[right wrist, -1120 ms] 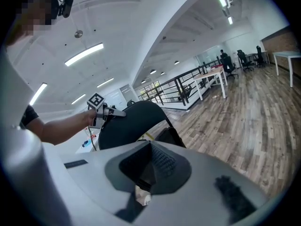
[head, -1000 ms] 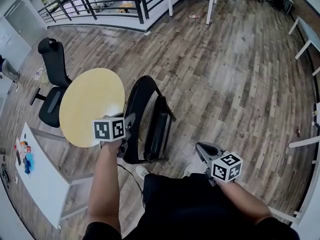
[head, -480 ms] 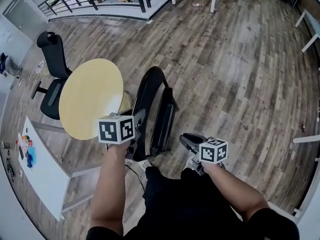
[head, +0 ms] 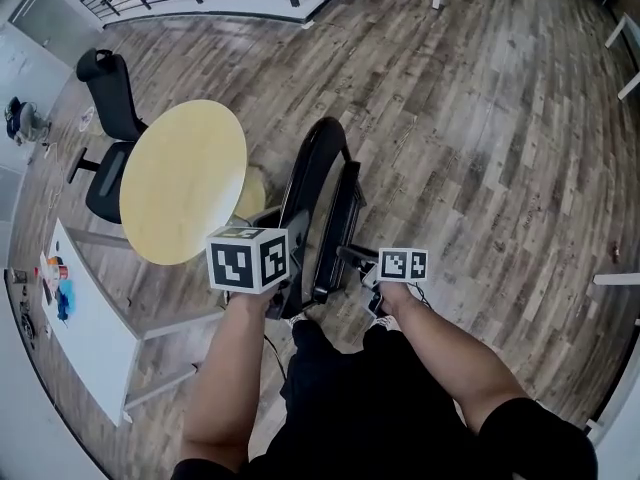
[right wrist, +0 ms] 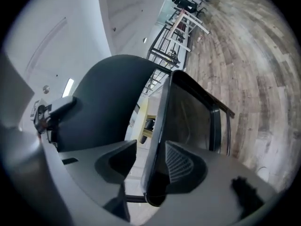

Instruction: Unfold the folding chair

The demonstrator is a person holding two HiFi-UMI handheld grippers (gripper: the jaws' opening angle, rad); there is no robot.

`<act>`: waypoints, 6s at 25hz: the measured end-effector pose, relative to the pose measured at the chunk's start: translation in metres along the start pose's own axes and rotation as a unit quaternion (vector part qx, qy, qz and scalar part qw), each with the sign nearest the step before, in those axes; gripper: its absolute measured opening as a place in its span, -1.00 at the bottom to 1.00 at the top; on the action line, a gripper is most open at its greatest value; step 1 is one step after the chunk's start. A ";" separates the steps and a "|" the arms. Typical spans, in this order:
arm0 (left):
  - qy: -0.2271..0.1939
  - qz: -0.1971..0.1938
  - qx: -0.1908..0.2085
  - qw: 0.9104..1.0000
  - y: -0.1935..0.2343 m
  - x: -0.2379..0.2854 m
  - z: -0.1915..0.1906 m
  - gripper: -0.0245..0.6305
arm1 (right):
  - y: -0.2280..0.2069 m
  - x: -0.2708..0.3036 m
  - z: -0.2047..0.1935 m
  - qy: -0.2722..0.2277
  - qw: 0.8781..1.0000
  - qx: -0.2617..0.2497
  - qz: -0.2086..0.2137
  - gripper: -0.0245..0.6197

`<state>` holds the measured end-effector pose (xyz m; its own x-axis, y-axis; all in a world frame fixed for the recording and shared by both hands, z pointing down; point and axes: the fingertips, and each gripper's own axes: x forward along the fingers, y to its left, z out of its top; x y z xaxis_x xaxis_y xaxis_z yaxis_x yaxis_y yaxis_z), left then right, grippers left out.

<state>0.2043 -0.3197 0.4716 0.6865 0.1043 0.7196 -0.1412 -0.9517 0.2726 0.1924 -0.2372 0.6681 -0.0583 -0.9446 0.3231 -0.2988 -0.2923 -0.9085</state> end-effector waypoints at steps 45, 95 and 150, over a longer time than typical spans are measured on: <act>0.017 -0.077 -0.058 0.995 0.033 0.029 -0.032 -0.62 | -0.146 -0.114 -0.027 0.016 0.997 0.058 -0.039 -0.39; 0.007 -0.183 -0.145 0.972 0.098 0.104 -0.110 -0.61 | -0.381 -0.209 -0.063 -0.015 0.989 0.140 0.050 -0.27; 0.040 -0.189 -0.145 0.970 0.022 0.152 -0.128 -0.63 | -0.482 -0.314 -0.052 -0.076 0.955 0.168 -0.233 -0.16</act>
<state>0.2141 -0.2874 0.6688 0.6728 0.4634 0.5768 -0.0919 -0.7212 0.6866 0.3054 0.2081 1.0185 0.1538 -0.7039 0.6935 0.0650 -0.6931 -0.7179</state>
